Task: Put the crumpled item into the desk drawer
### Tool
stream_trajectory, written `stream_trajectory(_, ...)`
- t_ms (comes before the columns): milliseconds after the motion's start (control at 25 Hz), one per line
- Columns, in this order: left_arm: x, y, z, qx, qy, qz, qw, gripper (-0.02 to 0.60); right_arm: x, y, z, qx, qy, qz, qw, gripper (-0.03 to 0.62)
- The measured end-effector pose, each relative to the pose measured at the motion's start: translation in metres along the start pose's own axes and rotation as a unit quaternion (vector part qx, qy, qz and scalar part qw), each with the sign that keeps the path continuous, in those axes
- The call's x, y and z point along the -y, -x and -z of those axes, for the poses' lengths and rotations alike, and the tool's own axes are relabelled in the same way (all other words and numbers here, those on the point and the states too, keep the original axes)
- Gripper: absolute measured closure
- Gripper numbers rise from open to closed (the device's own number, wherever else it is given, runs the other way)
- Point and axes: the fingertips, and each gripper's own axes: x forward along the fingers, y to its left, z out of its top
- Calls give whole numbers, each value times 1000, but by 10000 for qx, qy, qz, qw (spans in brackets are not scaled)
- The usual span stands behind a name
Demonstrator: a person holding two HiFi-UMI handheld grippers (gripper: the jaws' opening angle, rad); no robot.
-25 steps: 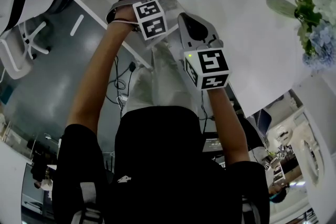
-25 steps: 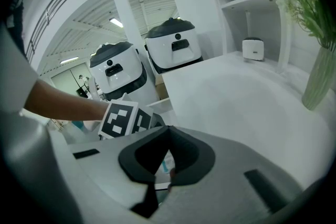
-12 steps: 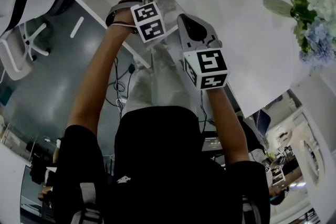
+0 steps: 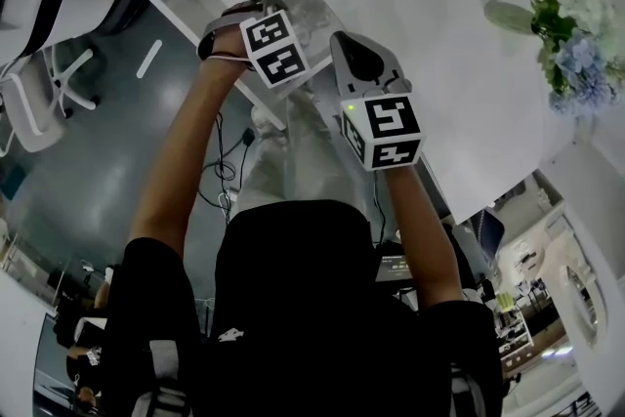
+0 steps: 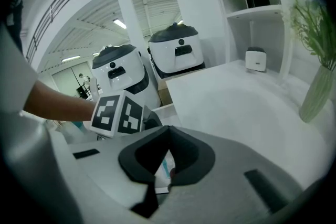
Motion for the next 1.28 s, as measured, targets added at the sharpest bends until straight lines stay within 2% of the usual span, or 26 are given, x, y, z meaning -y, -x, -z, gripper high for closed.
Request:
stream_trajectory(280,-12,39,-4,326,406,-294,9982,565,-10,11,-18,147,81,90,9998,599)
stream_trajectory(680,-18,104,2,852,1055,-652,9886,565,-31,33,-50,445,266,251,9983,599)
stream_trajectory(1000,-10,164,7,1298,1537,-994,9745,565,-61,60,-69,679,501,281,9960,599)
stream_trajectory(1200,0,208,12,1767,1992,-1171,9568,565,-76,77,-76,797,604,341,9944,599)
stream_trajectory(1280,7,223,15,1879,2062,-1307,9514,565,-82,87,-78,867,645,372,9935,599)
